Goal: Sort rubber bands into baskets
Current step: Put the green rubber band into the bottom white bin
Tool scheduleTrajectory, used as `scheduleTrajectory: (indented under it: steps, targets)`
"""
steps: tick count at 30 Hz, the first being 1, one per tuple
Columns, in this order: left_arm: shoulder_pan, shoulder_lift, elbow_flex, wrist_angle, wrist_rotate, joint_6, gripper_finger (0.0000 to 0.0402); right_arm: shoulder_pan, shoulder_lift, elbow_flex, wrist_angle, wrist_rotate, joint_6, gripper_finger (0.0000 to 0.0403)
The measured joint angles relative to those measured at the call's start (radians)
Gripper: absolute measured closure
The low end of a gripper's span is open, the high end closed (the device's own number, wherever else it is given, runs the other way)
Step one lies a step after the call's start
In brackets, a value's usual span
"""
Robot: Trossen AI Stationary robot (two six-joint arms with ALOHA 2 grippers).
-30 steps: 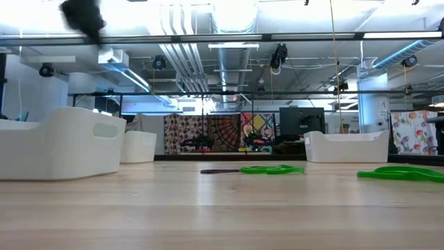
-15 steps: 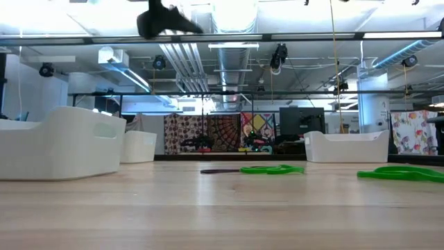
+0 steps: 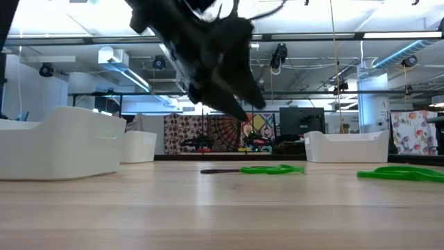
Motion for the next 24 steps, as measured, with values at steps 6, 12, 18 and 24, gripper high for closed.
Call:
scheduleTrajectory:
  steps: [6, 12, 18, 24]
  targets:
    - [0.036, 0.078, 0.013, -0.001, 0.116, 0.238, 0.0091, 0.061, 0.035, 0.000, 0.141, -0.005, -0.011, 0.0259]
    - [0.069, 0.169, 0.076, -0.014, 0.146, 0.266, 0.0091, 0.080, 0.052, 0.000, 0.165, 0.034, 0.004, 0.0267]
    - [0.076, 0.267, 0.205, -0.152, 0.132, 0.303, 0.0091, 0.082, 0.055, 0.000, 0.166, 0.049, 0.006, 0.0287]
    - [0.106, 0.282, 0.267, -0.235, 0.129, 0.346, 0.0091, 0.084, 0.055, 0.000, 0.168, 0.048, 0.005, 0.0306]
